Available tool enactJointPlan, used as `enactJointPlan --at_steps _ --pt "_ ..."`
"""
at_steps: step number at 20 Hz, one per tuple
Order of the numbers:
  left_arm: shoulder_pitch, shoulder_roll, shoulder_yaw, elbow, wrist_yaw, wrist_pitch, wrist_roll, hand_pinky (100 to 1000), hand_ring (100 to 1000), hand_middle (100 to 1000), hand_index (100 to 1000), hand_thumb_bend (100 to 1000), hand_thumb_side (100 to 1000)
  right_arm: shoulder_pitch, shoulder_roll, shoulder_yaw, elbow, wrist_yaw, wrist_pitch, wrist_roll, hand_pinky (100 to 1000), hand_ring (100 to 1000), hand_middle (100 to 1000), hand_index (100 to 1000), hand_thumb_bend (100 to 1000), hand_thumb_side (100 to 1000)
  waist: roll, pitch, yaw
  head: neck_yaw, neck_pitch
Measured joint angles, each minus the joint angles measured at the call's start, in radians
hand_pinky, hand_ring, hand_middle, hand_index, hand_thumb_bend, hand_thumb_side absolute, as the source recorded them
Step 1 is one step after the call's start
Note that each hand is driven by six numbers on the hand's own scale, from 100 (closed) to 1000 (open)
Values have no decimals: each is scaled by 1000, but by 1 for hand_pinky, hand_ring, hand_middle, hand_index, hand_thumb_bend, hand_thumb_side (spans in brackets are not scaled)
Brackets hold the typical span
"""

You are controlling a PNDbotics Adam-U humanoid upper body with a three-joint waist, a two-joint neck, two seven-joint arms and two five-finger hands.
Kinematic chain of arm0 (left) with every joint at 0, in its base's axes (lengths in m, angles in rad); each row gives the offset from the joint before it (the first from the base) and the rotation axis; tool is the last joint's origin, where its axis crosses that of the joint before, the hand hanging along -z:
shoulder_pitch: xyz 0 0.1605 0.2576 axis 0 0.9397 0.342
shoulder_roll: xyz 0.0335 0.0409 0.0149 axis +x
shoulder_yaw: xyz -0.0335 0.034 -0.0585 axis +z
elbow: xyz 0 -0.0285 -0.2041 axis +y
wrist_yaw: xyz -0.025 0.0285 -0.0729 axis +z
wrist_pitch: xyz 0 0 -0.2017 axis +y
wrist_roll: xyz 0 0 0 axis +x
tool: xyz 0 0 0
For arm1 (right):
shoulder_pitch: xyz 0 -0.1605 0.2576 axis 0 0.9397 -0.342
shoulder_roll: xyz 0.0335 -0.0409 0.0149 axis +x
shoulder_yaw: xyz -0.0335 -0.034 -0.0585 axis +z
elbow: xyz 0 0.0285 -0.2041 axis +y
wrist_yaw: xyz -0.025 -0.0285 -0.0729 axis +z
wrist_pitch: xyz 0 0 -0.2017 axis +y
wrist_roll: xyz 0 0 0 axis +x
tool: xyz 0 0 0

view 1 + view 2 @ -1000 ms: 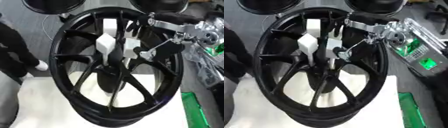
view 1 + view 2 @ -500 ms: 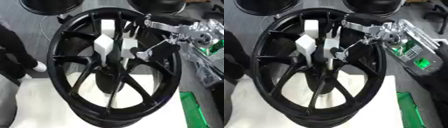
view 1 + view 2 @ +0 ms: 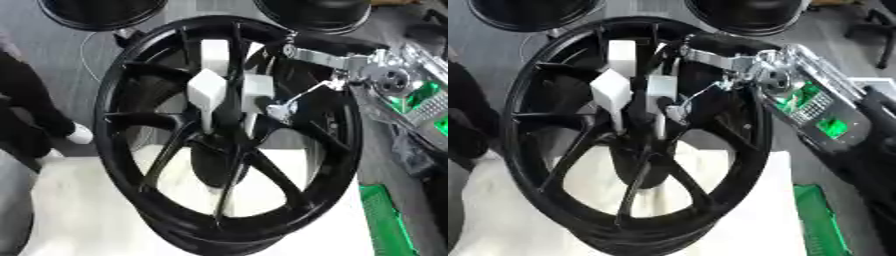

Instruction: Pull the pin out of the wheel hub.

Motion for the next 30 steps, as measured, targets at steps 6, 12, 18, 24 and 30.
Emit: enactJointPlan --at_steps 6,12,18,24,30 --pt "0 0 0 0 0 1 -1 628 767 709 763 163 711 0 1 2 6 0 -3 1 646 638 670 837 159 309 0 0 3 0 0" --pt "-1 0 0 0 0 1 -1 628 768 709 763 164 711 0 1 6 7 3 -5 12 631 614 645 819 149 313 -1 0 5 0 0" --pt "-1 0 0 0 0 1 -1 628 768 709 763 164 710 0 1 6 7 1 0 12 614 578 607 788 140 306 -1 0 5 0 0" --pt "-1 0 0 0 0 2 -3 628 769 709 762 163 710 0 1 6 7 -1 -1 14 581 543 570 754 148 273 -1 0 6 0 0" --pt "-1 0 0 0 0 2 -3 628 769 709 762 163 709 0 1 6 9 -1 -8 22 520 487 510 694 118 214 -1 0 6 -1 0"
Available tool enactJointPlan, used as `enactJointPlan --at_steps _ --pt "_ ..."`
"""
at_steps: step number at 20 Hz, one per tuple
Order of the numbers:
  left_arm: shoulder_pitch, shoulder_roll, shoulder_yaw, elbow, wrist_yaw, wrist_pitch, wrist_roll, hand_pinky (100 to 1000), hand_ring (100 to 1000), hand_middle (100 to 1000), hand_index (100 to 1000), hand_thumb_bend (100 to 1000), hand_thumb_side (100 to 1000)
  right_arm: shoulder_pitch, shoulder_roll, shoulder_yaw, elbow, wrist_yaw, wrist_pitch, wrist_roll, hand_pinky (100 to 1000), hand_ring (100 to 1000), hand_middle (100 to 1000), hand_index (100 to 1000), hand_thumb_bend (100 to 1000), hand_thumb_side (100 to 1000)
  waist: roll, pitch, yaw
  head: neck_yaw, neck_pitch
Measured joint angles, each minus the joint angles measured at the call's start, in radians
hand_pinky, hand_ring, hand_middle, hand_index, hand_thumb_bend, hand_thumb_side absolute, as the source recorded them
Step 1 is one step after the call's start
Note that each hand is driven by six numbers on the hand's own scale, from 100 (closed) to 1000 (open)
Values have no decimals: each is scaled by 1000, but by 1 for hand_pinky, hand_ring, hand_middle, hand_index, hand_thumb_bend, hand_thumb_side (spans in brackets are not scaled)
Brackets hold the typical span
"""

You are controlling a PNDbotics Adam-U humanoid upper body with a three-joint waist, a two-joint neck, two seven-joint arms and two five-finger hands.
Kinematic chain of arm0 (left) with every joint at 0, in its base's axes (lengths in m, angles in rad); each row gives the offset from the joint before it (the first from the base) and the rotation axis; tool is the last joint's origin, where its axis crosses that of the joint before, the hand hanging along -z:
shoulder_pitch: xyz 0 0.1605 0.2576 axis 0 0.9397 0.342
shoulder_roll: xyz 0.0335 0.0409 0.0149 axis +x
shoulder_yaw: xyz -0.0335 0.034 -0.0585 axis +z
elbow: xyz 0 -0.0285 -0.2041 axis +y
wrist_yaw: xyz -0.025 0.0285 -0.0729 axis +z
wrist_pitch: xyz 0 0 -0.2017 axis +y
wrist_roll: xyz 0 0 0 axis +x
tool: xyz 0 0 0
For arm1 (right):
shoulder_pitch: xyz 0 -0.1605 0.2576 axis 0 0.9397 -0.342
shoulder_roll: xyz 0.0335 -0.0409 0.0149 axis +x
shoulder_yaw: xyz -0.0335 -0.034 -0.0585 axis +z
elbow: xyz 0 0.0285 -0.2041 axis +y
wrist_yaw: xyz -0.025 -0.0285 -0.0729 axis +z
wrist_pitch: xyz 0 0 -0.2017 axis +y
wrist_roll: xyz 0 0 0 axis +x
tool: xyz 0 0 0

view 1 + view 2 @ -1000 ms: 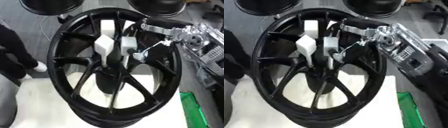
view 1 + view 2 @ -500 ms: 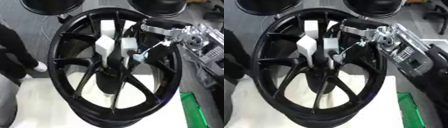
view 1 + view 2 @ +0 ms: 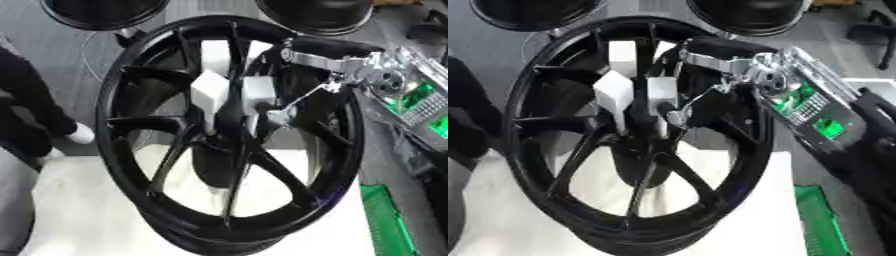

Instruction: Pull the pin out of the wheel hub.

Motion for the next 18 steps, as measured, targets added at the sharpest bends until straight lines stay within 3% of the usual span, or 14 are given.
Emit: enactJointPlan --at_steps 5,6,9,18 --pt "0 0 0 0 0 0 0 628 769 709 762 163 709 0 0 0 4 0 0 0 520 487 510 694 118 214 0 0 0 0 0" --pt "0 0 0 0 0 0 0 628 770 709 762 164 709 0 0 0 4 0 0 0 461 425 451 630 100 149 0 0 0 0 0" --pt "0 0 0 0 0 0 0 629 770 709 762 164 708 0 0 -1 4 -17 5 -6 450 399 426 603 100 121 0 0 0 -7 1" --pt "0 0 0 0 0 0 0 629 771 709 762 164 708 0 -2 -22 -33 -119 73 -44 380 327 355 532 100 100 -1 0 -2 -17 4"
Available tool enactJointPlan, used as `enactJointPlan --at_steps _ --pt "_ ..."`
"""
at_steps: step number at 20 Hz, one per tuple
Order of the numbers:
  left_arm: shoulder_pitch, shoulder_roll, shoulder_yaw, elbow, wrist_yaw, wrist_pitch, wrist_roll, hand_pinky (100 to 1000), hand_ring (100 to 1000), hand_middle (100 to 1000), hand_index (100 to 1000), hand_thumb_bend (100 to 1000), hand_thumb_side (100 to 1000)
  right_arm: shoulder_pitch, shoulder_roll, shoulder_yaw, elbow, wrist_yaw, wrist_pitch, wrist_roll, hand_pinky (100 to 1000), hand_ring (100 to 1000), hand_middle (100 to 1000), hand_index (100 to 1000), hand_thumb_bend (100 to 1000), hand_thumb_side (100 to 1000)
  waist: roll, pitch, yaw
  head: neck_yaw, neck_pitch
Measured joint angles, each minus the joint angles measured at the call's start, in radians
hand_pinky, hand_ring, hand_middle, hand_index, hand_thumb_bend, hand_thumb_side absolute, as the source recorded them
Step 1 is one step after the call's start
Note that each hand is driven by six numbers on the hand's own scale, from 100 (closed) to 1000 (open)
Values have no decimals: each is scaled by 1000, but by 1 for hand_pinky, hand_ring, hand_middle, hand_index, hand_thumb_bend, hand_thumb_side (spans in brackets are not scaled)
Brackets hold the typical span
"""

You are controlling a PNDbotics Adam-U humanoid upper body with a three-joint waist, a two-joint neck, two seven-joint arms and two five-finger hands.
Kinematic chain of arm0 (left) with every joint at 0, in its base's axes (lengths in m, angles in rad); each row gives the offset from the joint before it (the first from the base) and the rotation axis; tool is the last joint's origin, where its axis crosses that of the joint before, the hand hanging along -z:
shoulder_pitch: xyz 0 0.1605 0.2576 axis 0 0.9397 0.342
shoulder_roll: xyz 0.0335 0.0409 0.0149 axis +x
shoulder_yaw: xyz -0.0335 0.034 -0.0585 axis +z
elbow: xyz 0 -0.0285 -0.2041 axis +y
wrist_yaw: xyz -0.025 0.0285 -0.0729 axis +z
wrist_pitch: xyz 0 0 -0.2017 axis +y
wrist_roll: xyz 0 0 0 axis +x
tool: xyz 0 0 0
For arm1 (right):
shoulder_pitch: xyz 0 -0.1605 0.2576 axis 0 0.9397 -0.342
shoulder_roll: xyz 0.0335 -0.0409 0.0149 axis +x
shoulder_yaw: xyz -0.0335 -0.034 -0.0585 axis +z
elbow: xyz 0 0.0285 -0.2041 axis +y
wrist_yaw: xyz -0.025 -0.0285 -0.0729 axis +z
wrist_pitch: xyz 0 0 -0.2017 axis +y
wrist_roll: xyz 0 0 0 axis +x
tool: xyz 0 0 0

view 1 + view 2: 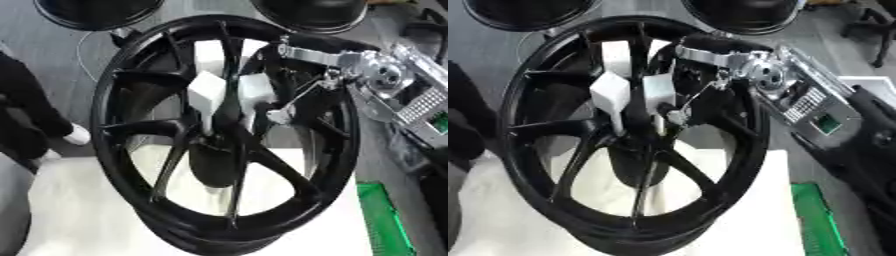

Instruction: Pull the pin out of the wheel hub.

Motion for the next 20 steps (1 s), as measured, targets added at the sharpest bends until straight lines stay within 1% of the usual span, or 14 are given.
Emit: enactJointPlan --at_steps 5,11,12,13,15,17,20 --pt "0 0 0 0 0 0 0 629 772 709 762 164 708 -2 -18 -34 -61 -61 38 -2 371 317 348 527 100 100 0 0 -5 0 2" --pt "0 0 0 0 0 0 0 630 773 710 763 164 709 2 -39 -98 -141 -139 79 1 367 305 344 531 100 100 0 0 -7 1 4" --pt "0 0 0 0 0 0 0 630 773 710 763 163 709 6 -43 -113 -155 -156 88 -2 367 303 345 531 100 158 0 0 -7 2 4" --pt "0 0 0 0 0 0 0 630 773 710 763 162 710 13 -45 -128 -170 -172 97 -7 366 300 343 533 100 101 0 0 -9 4 4" --pt "1 0 0 0 0 0 0 631 773 710 763 163 709 28 -54 -164 -201 -204 114 -22 365 295 342 535 100 125 0 0 -12 8 4" --pt "1 0 0 0 0 0 0 631 774 711 764 164 709 50 -66 -208 -217 -235 119 -45 367 291 342 537 100 137 0 0 -14 13 4" --pt "2 0 2 0 0 -3 4 631 774 711 763 164 710 104 -102 -279 -225 -279 103 -86 366 286 339 538 100 116 3 0 -31 31 4"
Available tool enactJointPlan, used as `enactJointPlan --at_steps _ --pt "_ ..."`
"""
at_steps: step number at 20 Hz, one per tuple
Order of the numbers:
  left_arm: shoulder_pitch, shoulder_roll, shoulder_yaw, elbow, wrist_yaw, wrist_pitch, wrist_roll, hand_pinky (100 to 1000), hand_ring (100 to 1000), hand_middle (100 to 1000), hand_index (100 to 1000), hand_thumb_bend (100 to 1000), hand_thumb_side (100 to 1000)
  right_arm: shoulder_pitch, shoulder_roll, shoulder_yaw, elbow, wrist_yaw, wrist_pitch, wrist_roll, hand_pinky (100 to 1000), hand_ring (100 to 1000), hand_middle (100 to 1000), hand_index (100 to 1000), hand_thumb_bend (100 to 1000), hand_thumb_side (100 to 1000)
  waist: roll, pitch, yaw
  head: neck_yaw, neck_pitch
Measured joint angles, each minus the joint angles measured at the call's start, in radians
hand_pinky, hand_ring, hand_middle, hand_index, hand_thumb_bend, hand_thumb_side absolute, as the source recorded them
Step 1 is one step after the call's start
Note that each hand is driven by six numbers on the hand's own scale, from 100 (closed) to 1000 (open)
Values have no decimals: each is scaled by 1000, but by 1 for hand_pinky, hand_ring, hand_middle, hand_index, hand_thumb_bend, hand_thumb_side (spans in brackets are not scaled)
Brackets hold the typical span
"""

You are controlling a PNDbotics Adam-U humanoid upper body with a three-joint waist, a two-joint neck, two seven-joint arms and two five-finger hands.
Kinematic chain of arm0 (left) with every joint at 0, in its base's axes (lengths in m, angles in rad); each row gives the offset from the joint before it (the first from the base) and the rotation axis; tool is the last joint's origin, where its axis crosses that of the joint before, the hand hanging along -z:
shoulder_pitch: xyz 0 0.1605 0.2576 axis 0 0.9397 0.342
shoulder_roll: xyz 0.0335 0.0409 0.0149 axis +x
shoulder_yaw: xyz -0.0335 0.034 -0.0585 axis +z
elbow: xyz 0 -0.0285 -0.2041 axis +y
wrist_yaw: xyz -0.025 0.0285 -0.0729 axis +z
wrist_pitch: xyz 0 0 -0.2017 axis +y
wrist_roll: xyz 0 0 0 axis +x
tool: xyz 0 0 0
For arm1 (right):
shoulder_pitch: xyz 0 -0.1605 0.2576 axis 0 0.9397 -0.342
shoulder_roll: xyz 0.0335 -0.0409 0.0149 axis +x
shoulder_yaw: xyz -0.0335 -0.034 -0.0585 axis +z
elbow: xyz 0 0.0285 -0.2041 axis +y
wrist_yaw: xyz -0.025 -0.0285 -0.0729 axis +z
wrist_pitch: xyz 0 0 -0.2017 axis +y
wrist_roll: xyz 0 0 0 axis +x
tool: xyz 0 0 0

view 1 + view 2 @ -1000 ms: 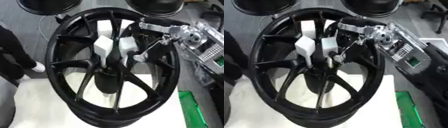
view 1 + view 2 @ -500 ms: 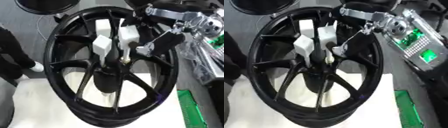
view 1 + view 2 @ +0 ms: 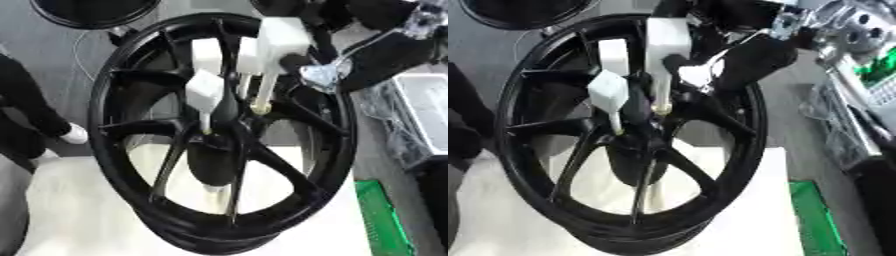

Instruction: Pull the pin out of the wheel hub.

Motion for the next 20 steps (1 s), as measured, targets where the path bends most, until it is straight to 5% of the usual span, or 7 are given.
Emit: enactJointPlan --at_steps 5,9,17,20 --pt "10 0 17 0 0 -4 15 631 775 711 764 167 717 118 -89 -120 -3 -66 -39 -74 381 290 343 539 100 100 15 1 -41 52 -6" --pt "20 1 31 -1 -3 -8 30 631 775 712 764 163 721 220 -150 -222 45 -58 -17 -137 389 296 347 540 100 100 23 17 -80 99 -19" --pt "26 2 44 -6 -8 -10 45 631 776 713 764 159 716 439 -133 -442 254 64 38 -272 397 310 350 533 100 100 30 29 -101 142 -39" --pt "25 2 44 -6 -8 -9 45 631 776 714 764 158 717 523 -96 -526 335 116 44 -324 483 382 427 603 100 100 30 31 -93 144 -44"
